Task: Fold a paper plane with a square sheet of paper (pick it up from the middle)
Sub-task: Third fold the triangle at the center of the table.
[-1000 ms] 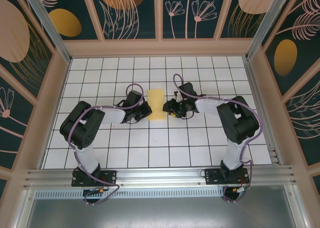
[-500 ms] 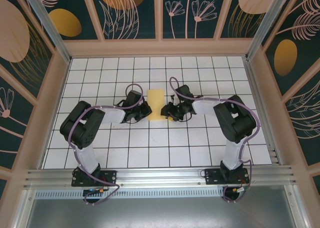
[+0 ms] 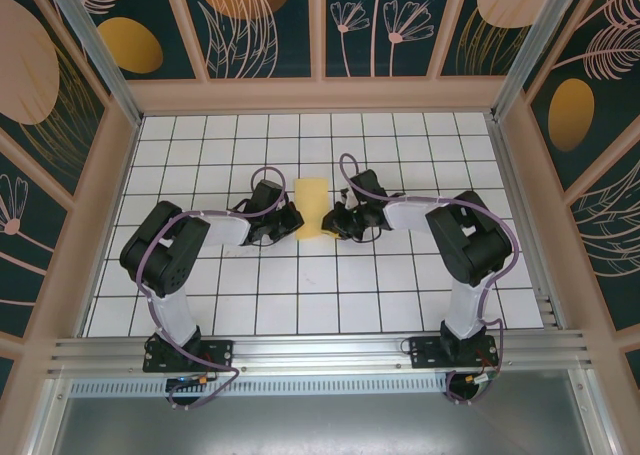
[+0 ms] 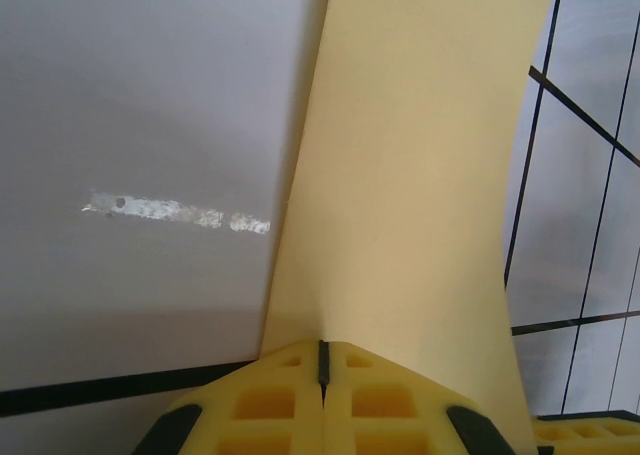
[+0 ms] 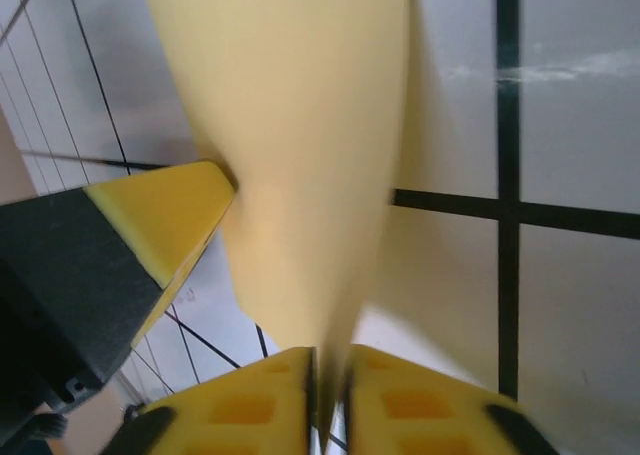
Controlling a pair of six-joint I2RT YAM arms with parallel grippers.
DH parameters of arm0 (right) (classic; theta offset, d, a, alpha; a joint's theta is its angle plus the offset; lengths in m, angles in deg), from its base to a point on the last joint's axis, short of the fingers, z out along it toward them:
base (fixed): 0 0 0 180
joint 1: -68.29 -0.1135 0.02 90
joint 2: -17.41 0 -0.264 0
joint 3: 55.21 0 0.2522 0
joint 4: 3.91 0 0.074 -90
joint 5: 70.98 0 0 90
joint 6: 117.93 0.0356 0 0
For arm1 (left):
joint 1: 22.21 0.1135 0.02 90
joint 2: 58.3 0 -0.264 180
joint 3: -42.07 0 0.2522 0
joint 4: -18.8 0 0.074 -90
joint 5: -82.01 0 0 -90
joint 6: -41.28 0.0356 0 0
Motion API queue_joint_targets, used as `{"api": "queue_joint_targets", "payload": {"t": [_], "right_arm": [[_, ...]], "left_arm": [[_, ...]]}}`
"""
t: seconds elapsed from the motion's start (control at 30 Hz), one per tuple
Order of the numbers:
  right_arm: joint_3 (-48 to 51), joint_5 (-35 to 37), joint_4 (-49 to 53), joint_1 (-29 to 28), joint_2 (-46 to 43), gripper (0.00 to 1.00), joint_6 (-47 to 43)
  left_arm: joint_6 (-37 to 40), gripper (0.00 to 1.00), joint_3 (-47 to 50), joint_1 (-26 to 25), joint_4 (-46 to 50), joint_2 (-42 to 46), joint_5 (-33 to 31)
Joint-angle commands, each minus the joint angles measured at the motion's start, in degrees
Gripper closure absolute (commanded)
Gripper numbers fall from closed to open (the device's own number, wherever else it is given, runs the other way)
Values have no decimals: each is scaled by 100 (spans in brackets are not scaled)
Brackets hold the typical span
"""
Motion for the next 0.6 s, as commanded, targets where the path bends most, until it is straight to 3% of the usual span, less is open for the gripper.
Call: {"api": "queue_joint_targets", "payload": {"t": [0.0,0.2,0.57], "right_arm": [[214,142,-159,86,-96,93,337],[271,118,507,98,-301,99,-129],[609,19,770,256,-698,97,-311]], "left_arm": [[50,94,101,30,-65,54,243],[419,89,-121,23,-523,326,751],[479,91,-468,28,-67,-259,334]]}}
